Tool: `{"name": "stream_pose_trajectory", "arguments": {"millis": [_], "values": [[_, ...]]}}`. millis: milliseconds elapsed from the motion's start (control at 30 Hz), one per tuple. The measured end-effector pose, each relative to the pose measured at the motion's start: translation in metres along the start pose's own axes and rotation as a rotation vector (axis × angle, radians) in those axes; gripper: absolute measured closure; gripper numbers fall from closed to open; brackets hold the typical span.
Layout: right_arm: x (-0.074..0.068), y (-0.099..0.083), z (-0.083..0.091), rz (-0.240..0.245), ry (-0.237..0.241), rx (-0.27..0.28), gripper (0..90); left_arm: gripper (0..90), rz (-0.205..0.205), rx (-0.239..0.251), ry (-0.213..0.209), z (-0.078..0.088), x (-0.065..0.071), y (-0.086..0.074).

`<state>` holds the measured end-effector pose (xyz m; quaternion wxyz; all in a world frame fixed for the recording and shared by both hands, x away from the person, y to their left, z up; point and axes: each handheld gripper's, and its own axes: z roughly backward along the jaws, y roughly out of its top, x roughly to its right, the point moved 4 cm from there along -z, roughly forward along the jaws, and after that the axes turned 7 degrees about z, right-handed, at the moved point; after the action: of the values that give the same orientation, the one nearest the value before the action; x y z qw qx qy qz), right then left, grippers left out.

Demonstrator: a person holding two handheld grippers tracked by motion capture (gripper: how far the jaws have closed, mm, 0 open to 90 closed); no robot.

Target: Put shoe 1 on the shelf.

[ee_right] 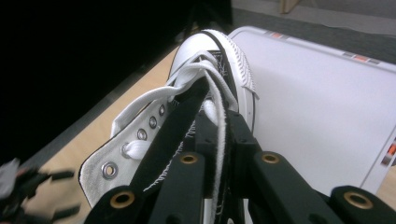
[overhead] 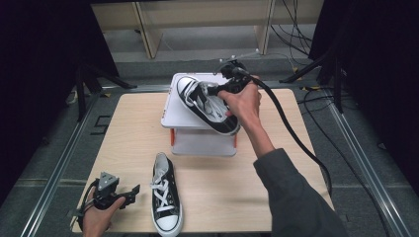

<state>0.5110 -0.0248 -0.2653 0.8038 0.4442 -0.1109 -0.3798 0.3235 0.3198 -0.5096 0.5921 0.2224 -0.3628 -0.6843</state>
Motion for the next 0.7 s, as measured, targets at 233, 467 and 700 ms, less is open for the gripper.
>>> {"name": "stream_pose_trajectory", "arguments": {"millis": [233, 467, 700], "values": [[0.017, 0.018, -0.03, -0.14, -0.084, 0.049, 86.4, 15.6, -0.003, 0.012, -0.012, 0.001, 0.002, 0.001], [0.021, 0.027, -0.048, -0.245, -0.14, 0.074, 86.4, 15.6, -0.017, 0.021, -0.02, 0.003, 0.004, 0.003], [0.025, 0.03, -0.06, -0.296, -0.176, 0.103, 86.3, 15.6, -0.019, 0.034, -0.022, 0.005, 0.006, 0.004]]}}
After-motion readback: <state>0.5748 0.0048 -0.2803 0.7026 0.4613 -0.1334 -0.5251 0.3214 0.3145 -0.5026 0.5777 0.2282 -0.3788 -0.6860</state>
